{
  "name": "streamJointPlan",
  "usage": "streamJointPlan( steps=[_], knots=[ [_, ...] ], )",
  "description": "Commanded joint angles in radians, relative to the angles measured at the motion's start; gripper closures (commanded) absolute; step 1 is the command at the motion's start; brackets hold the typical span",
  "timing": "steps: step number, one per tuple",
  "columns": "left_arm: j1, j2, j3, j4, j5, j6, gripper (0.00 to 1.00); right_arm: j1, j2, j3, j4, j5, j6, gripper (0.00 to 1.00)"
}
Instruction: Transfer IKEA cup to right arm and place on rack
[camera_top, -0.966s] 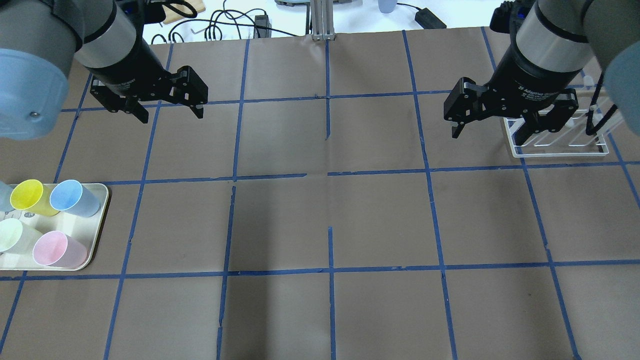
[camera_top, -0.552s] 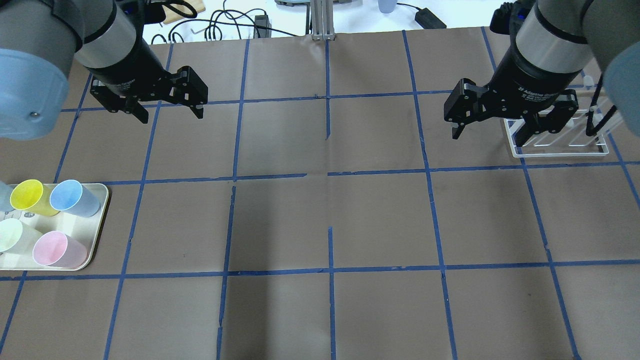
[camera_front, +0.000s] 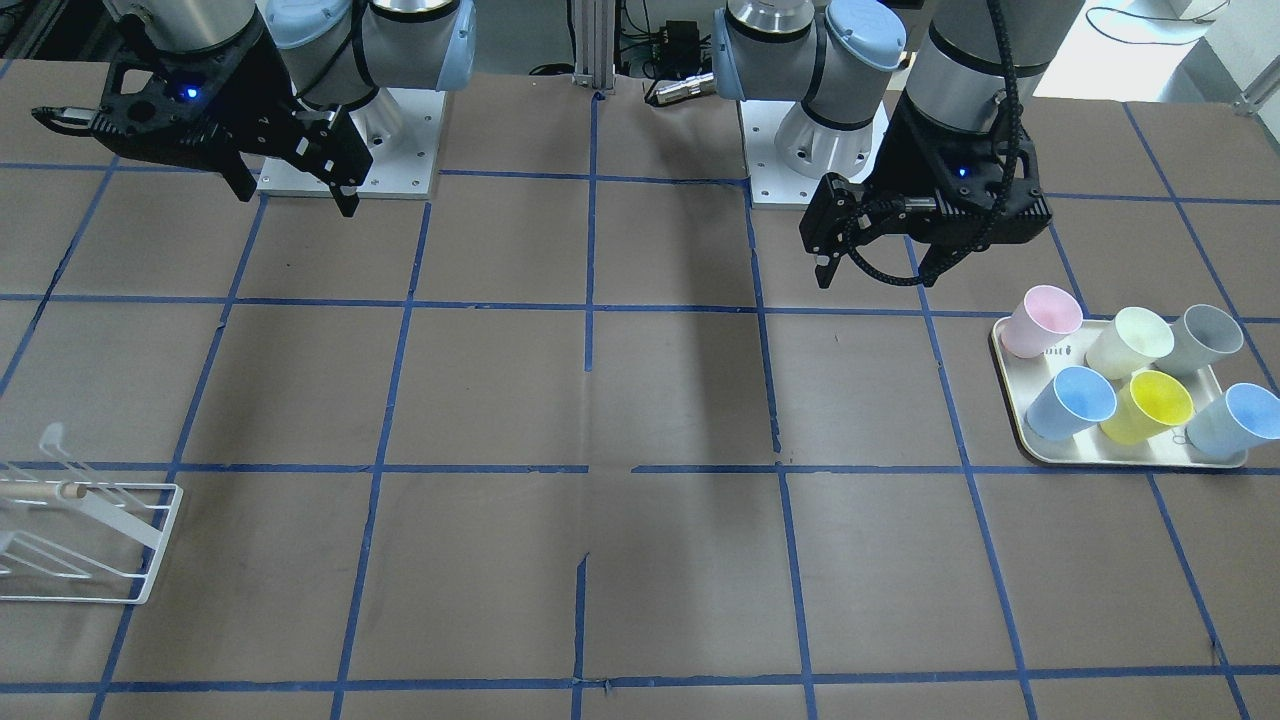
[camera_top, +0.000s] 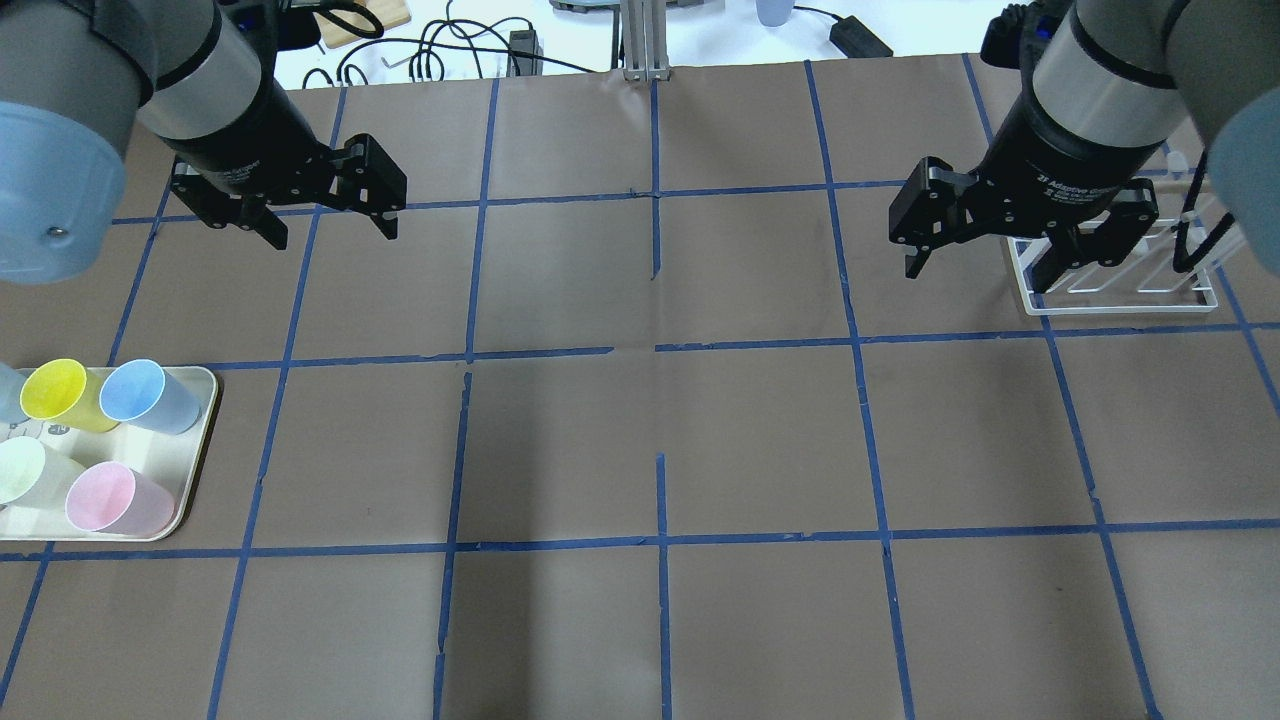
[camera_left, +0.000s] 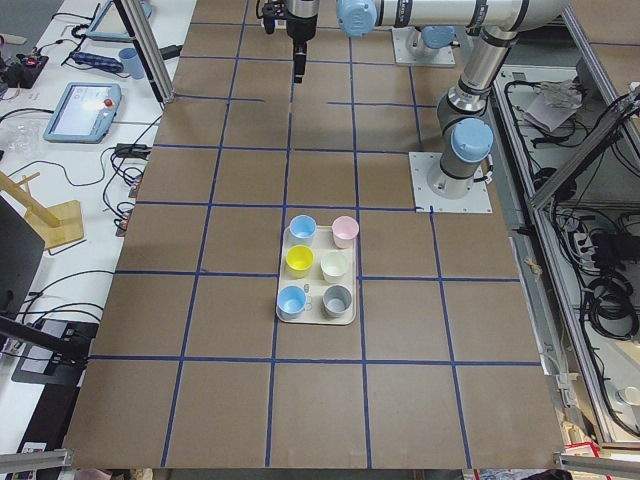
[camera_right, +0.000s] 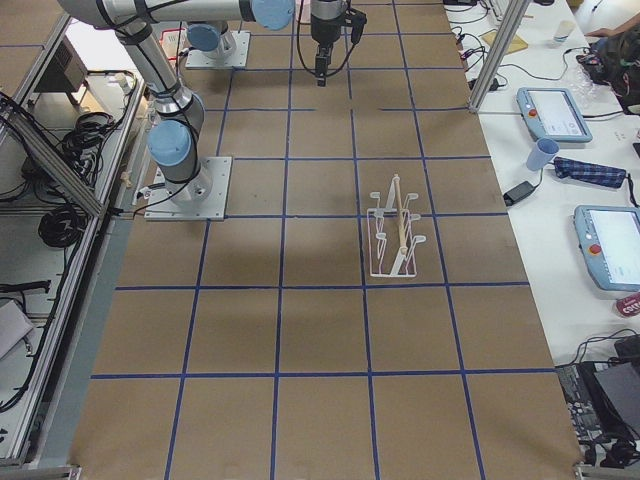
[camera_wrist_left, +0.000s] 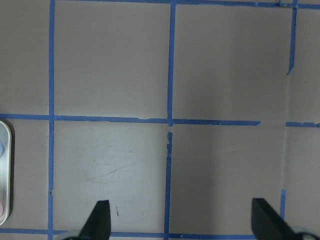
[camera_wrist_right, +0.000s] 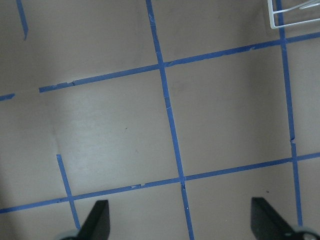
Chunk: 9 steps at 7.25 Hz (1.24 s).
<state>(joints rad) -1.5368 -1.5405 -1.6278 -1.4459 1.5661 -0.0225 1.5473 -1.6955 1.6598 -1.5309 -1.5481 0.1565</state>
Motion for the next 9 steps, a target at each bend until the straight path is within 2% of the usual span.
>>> streamJointPlan(
  steps=[1, 4, 6, 8, 9],
  knots=[
    [0.108, 0.014, -0.007, -0.024, 0.002, 0.068, 0.0, 0.001, -0.004, 0.003, -0.006, 0.006, 0.0, 0.0],
    [0.277, 0.019, -0.015, -0.03, 0.003, 0.376, 0.0, -0.001, -0.007, 0.005, 0.0, -0.009, -0.003, 0.0],
    [0.465, 0.005, -0.035, -0.062, -0.001, 0.557, 0.0, -0.003, -0.006, 0.006, 0.003, -0.029, -0.003, 0.0],
    [0.629, -0.032, -0.062, -0.021, -0.011, 0.816, 0.0, -0.001, -0.006, 0.006, 0.011, -0.029, -0.005, 0.0],
    [0.682, -0.067, -0.076, 0.051, -0.011, 0.963, 0.0, 0.001, -0.006, 0.006, 0.006, -0.015, -0.003, 0.0]
  ],
)
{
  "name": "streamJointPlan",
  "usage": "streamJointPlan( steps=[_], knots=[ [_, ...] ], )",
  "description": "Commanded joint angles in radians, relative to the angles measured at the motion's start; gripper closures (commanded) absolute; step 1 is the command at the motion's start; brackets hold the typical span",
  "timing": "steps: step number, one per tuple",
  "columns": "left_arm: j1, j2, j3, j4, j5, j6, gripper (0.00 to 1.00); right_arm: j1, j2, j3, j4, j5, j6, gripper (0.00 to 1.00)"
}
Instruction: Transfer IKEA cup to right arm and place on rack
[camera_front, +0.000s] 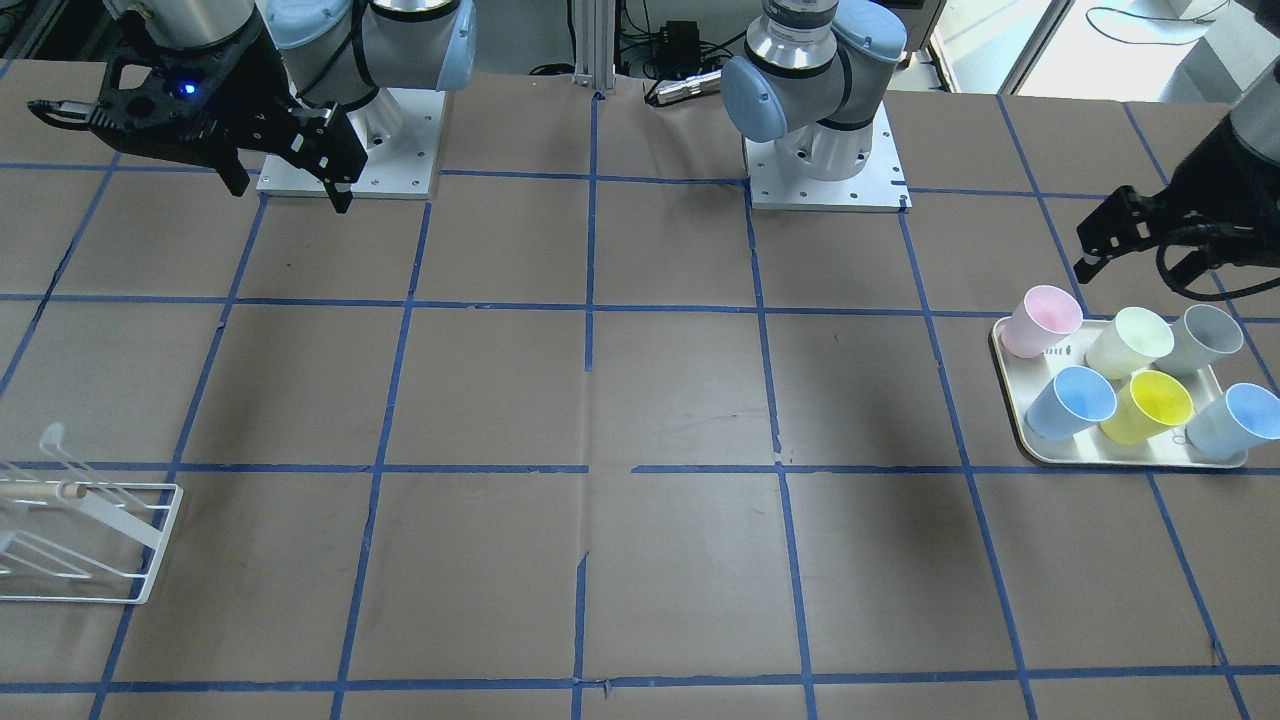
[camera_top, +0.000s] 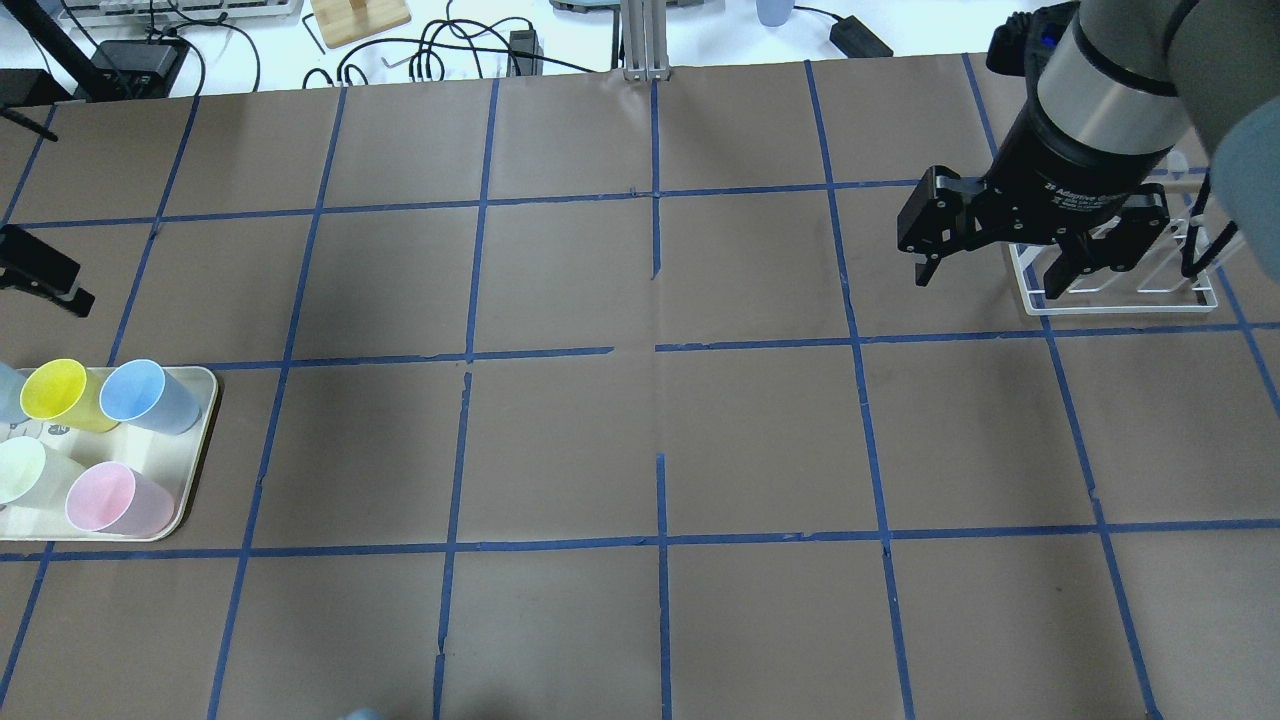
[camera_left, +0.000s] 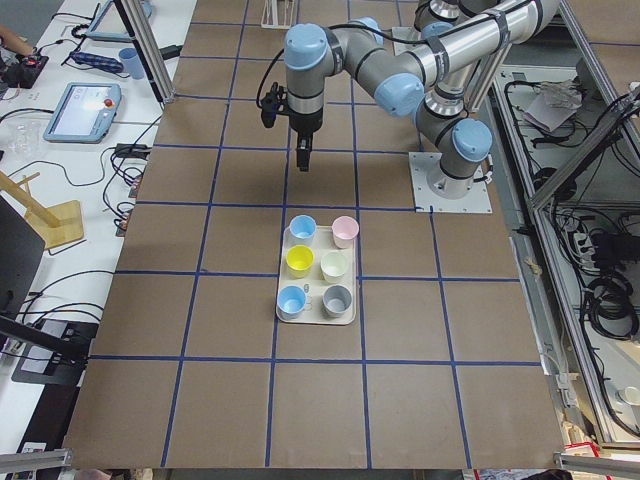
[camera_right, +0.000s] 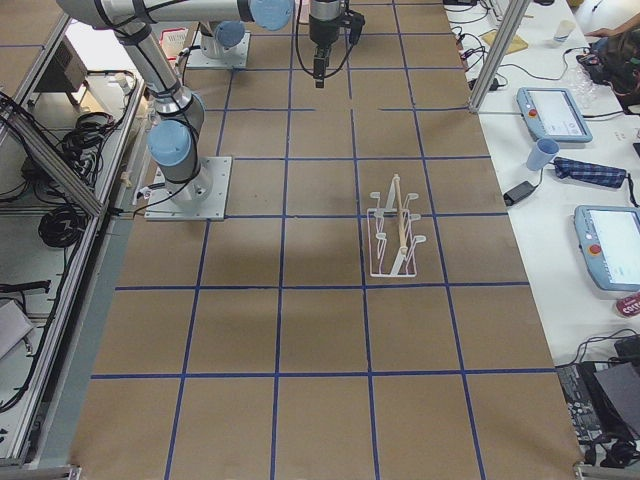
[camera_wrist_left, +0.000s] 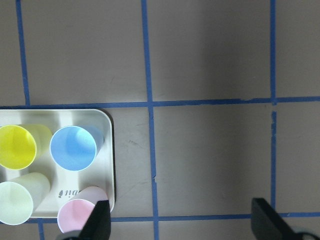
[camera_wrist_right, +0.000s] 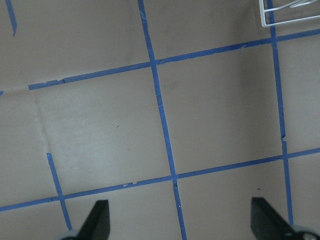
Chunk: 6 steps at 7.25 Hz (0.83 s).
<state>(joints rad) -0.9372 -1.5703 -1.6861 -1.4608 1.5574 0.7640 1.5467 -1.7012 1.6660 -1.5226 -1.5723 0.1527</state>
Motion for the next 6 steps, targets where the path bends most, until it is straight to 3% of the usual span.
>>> streamJointPlan(
  steps=[1, 4, 6],
  knots=[
    [0.127, -0.071, -0.032, 0.139, -0.003, 0.315, 0.0, 0.003, 0.0, 0.0, -0.011, 0.012, 0.005, 0.0],
    [0.251, -0.186, -0.058, 0.233, -0.005, 0.55, 0.0, 0.003, 0.002, -0.002, -0.013, 0.017, 0.01, 0.0],
    [0.259, -0.232, -0.058, 0.238, -0.002, 0.726, 0.0, 0.004, 0.0, -0.006, -0.017, 0.183, 0.021, 0.0]
  ],
)
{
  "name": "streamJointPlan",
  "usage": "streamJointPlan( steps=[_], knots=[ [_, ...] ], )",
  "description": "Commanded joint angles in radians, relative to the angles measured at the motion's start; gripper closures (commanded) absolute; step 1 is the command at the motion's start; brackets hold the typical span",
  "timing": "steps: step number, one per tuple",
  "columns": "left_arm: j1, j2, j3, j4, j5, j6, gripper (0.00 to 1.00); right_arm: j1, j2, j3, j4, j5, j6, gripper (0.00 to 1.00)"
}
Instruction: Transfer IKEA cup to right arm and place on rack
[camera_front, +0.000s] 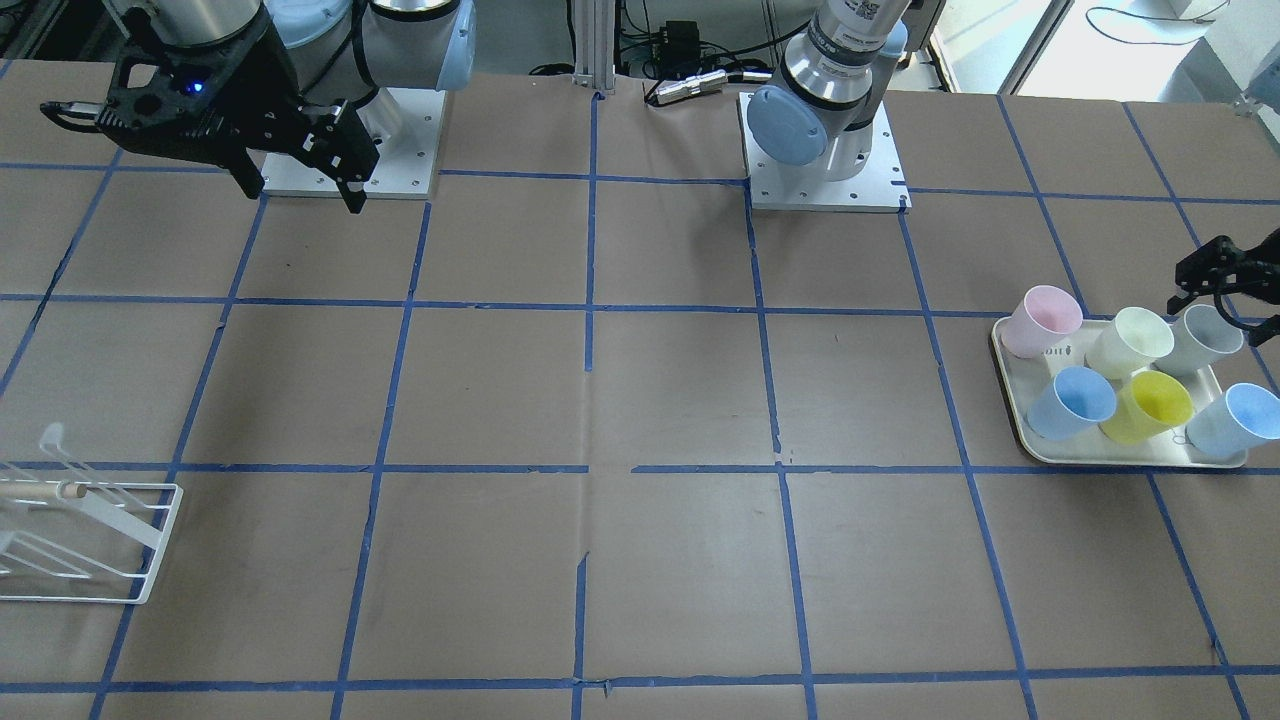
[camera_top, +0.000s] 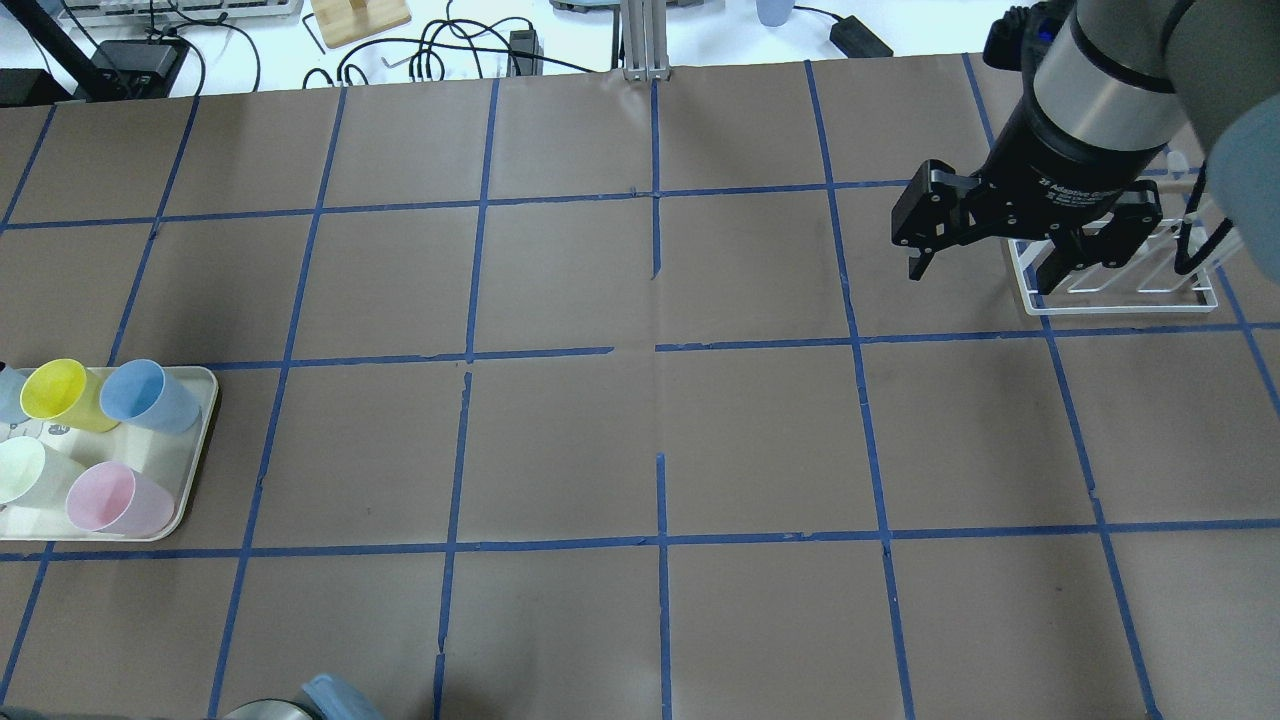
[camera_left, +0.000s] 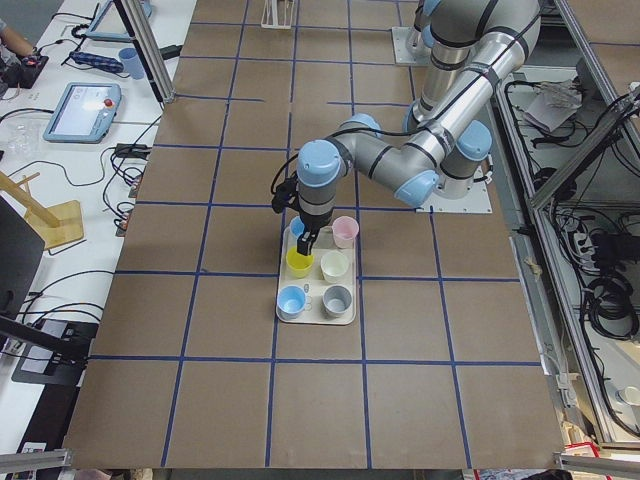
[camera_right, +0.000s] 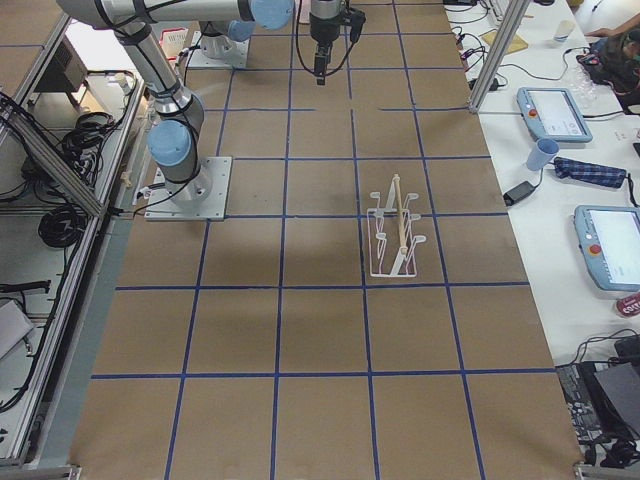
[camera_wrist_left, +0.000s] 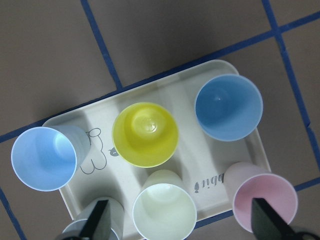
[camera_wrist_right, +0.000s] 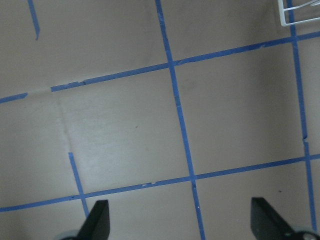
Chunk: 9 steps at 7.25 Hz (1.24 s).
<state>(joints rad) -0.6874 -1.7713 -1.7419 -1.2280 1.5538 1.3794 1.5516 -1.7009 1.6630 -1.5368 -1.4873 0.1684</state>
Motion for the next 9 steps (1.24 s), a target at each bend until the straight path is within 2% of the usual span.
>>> streamJointPlan(
  steps=[1, 4, 5, 6, 7, 8, 9],
  knots=[
    [0.046, -0.06, -0.002, 0.004, 0.003, 0.171, 0.0, -0.002, 0.001, 0.0, -0.005, 0.105, 0.003, 0.0],
    [0.068, -0.125, -0.004, 0.004, 0.05, 0.175, 0.0, -0.004, 0.0, -0.003, -0.034, 0.113, 0.005, 0.0],
    [0.063, -0.131, -0.005, 0.004, 0.081, 0.173, 0.0, -0.005, 0.007, -0.006, -0.043, 0.24, 0.017, 0.0],
    [0.062, -0.138, -0.001, 0.004, 0.11, 0.171, 0.0, -0.008, 0.007, 0.001, -0.083, 0.327, 0.02, 0.0],
    [0.062, -0.149, -0.001, 0.004, 0.112, 0.171, 0.1, -0.008, 0.007, 0.003, -0.086, 0.328, 0.019, 0.0],
    [0.062, -0.16, 0.001, 0.005, 0.112, 0.168, 0.16, -0.011, 0.009, 0.003, -0.086, 0.344, 0.017, 0.0],
    [0.063, -0.168, -0.001, 0.005, 0.112, 0.167, 0.17, -0.013, 0.015, 0.004, -0.085, 0.455, 0.005, 0.0]
  ],
)
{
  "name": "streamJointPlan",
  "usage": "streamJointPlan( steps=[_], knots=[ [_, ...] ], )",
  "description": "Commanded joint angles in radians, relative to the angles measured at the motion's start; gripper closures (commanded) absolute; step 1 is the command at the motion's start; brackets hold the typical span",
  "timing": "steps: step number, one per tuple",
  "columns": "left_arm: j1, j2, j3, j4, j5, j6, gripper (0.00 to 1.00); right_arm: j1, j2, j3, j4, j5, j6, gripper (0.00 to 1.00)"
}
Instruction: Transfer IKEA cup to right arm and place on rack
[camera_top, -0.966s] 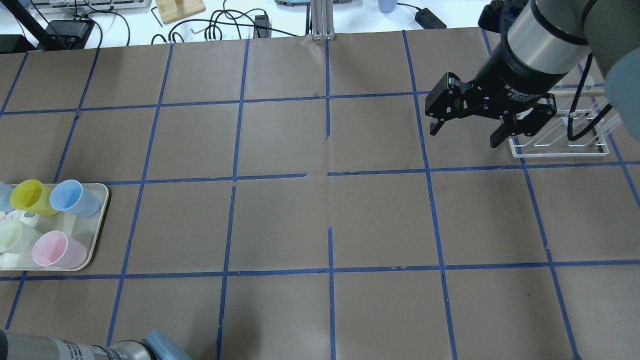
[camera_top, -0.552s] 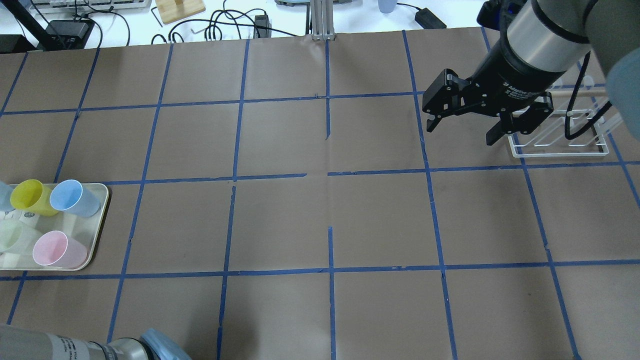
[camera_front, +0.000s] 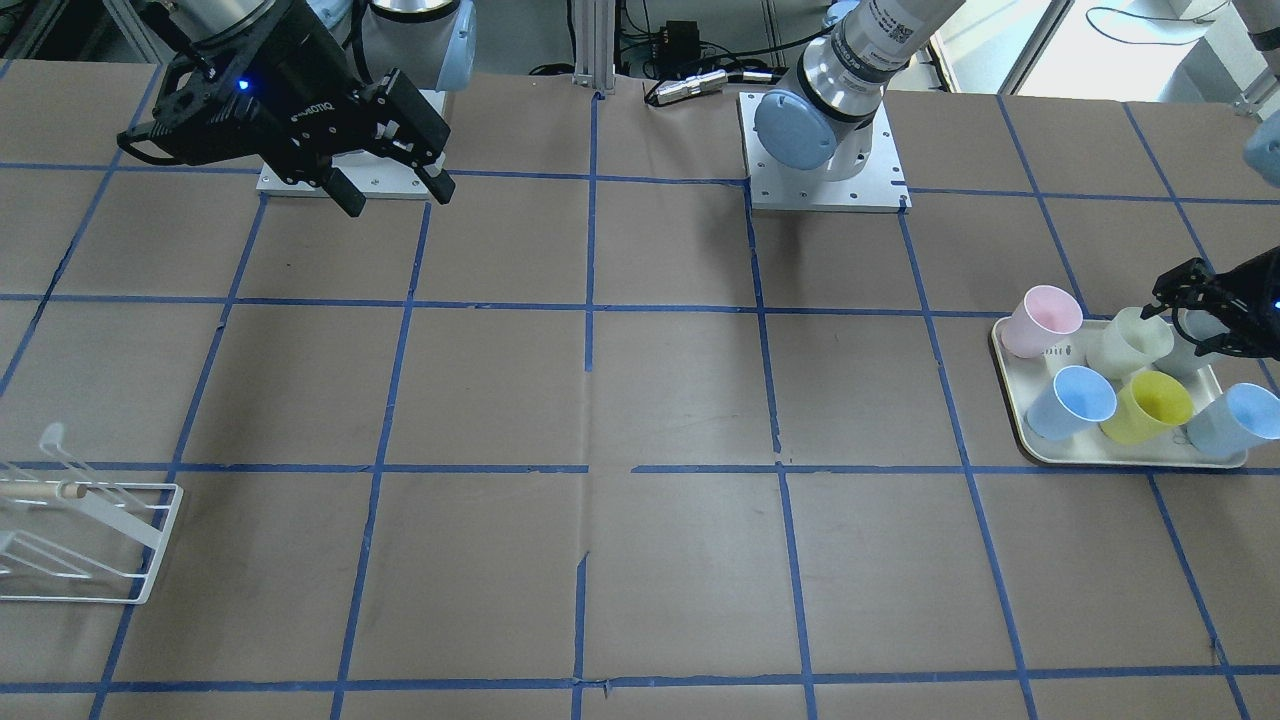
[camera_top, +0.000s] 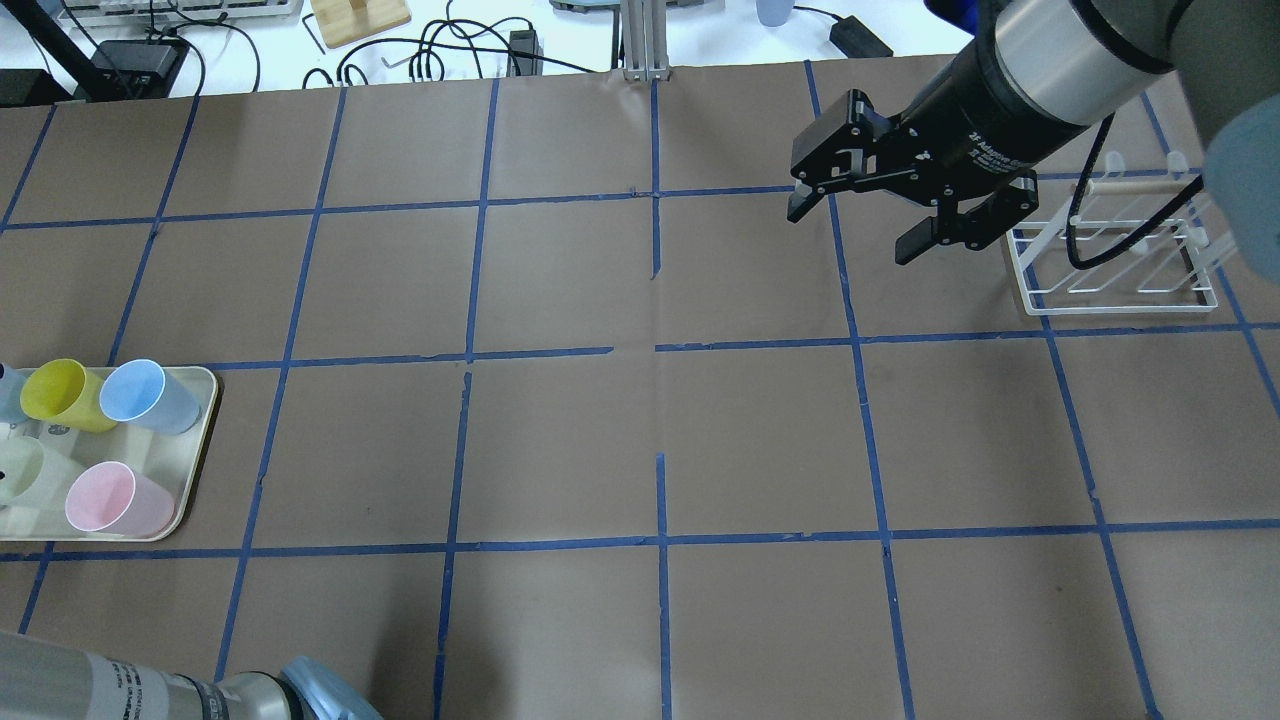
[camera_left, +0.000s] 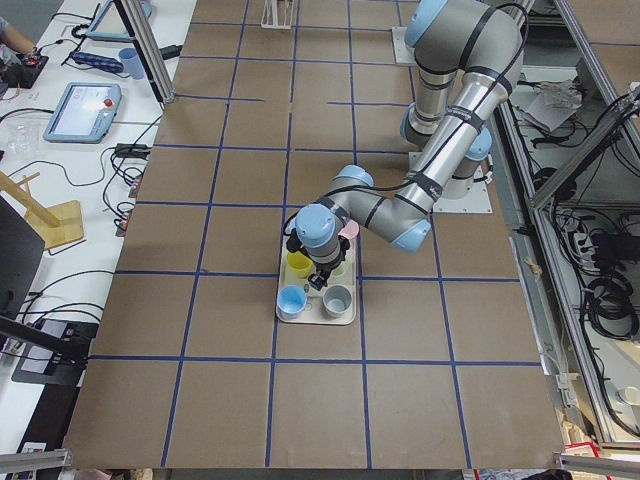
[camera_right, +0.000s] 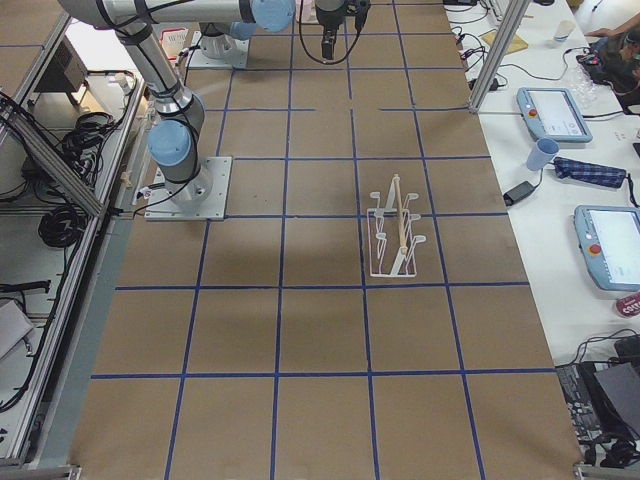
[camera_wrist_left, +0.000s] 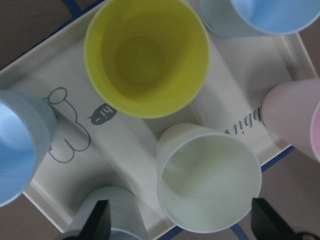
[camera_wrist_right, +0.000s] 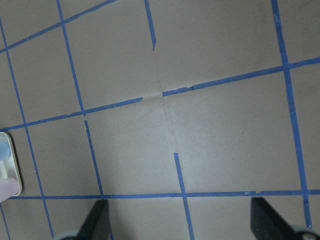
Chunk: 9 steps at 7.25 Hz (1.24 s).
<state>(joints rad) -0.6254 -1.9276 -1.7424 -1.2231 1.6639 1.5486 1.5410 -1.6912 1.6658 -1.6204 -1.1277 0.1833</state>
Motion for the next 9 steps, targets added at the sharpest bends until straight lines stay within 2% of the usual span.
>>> streamJointPlan(
  steps=[1, 2, 3, 4, 5, 6, 7, 9],
  knots=[
    [0.001, -0.016, 0.001, 0.001, 0.002, -0.005, 0.17, -0.002, 0.027, 0.003, -0.004, 0.209, -0.002, 0.0],
    [0.001, -0.024, 0.003, 0.001, 0.002, -0.007, 0.19, -0.005, 0.028, 0.003, -0.016, 0.232, -0.001, 0.0],
    [0.001, -0.028, 0.01, 0.002, 0.002, -0.007, 0.3, -0.015, 0.028, 0.005, -0.05, 0.264, -0.001, 0.0],
    [0.001, -0.034, 0.004, 0.002, 0.0, -0.012, 0.44, -0.034, 0.042, 0.005, -0.05, 0.372, 0.001, 0.0],
    [0.001, -0.037, 0.006, 0.002, 0.0, -0.015, 0.55, -0.059, 0.038, 0.005, -0.046, 0.385, 0.01, 0.0],
    [0.001, -0.039, 0.003, 0.002, -0.003, -0.019, 0.59, -0.071, 0.038, 0.006, -0.038, 0.394, 0.042, 0.0],
    [0.0, -0.044, 0.003, 0.002, -0.003, -0.022, 0.69, -0.068, 0.042, 0.011, -0.035, 0.514, 0.041, 0.0],
    [-0.002, -0.044, 0.004, 0.001, -0.003, -0.022, 0.95, -0.068, 0.036, 0.104, -0.049, 0.713, 0.007, 0.0]
  ],
)
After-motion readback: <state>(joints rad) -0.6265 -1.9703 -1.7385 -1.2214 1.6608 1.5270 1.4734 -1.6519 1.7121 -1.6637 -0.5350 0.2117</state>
